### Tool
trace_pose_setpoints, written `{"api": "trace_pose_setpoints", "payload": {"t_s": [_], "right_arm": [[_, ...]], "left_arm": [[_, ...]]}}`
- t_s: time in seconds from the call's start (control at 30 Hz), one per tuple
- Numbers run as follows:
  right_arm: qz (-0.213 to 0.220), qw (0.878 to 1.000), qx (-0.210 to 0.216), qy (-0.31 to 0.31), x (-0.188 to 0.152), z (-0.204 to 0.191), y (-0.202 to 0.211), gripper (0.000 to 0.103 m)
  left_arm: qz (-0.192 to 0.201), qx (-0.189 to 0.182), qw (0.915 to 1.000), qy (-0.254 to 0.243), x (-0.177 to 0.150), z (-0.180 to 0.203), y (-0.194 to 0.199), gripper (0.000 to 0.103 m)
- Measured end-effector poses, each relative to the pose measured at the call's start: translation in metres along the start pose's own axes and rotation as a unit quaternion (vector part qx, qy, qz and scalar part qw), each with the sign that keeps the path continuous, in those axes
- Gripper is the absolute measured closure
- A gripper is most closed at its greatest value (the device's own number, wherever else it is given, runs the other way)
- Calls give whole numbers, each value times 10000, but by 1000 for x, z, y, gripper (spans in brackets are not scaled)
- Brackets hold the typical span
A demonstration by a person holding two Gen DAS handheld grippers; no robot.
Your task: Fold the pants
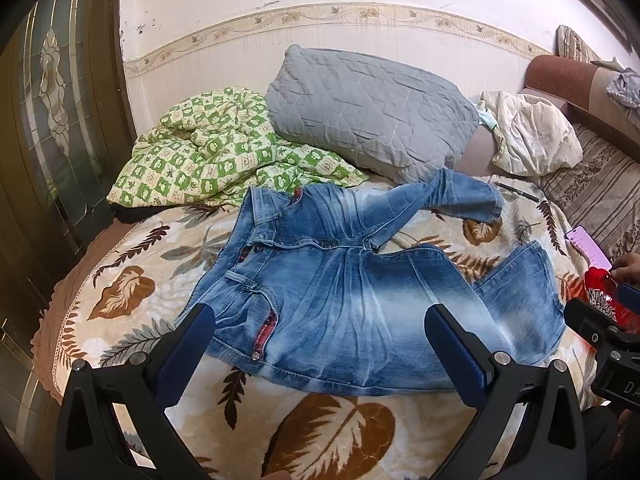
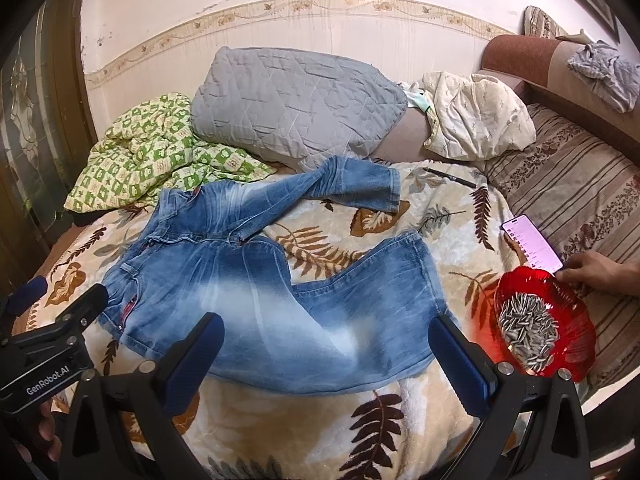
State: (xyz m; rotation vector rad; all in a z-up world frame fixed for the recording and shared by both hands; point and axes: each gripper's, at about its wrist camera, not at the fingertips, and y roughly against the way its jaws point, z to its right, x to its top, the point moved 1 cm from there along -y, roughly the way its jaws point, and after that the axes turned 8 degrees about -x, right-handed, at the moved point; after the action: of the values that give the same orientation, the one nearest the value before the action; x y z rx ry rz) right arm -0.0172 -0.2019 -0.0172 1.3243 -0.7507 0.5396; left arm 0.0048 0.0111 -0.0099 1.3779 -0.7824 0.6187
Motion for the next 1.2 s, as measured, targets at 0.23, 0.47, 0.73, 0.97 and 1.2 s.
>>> {"api": "trace_pose_setpoints", "payload": {"t_s": [0.23, 0.47, 0.73, 0.97, 1.2], "right_arm": [[-64, 9999, 123, -27, -3, 0, -6, 0], [-123, 9994, 228, -215, -4, 8, -14, 0], [-108, 9999, -3, -136, 2, 12, -23, 0], [321, 9987, -396, -61, 20, 17, -17, 0], [361, 9993, -53, -66, 40, 30, -28, 0]], "left_arm": [[-52, 10, 10000, -65, 1, 4, -7, 0], [-169, -81, 9998, -119, -1, 11, -19, 0], [-186, -413, 9990, -24, 3, 14, -26, 0], [-29, -1044, 9945, 73, 24, 9, -28, 0], [57, -1076, 9936, -342, 49, 13, -36, 0]]}}
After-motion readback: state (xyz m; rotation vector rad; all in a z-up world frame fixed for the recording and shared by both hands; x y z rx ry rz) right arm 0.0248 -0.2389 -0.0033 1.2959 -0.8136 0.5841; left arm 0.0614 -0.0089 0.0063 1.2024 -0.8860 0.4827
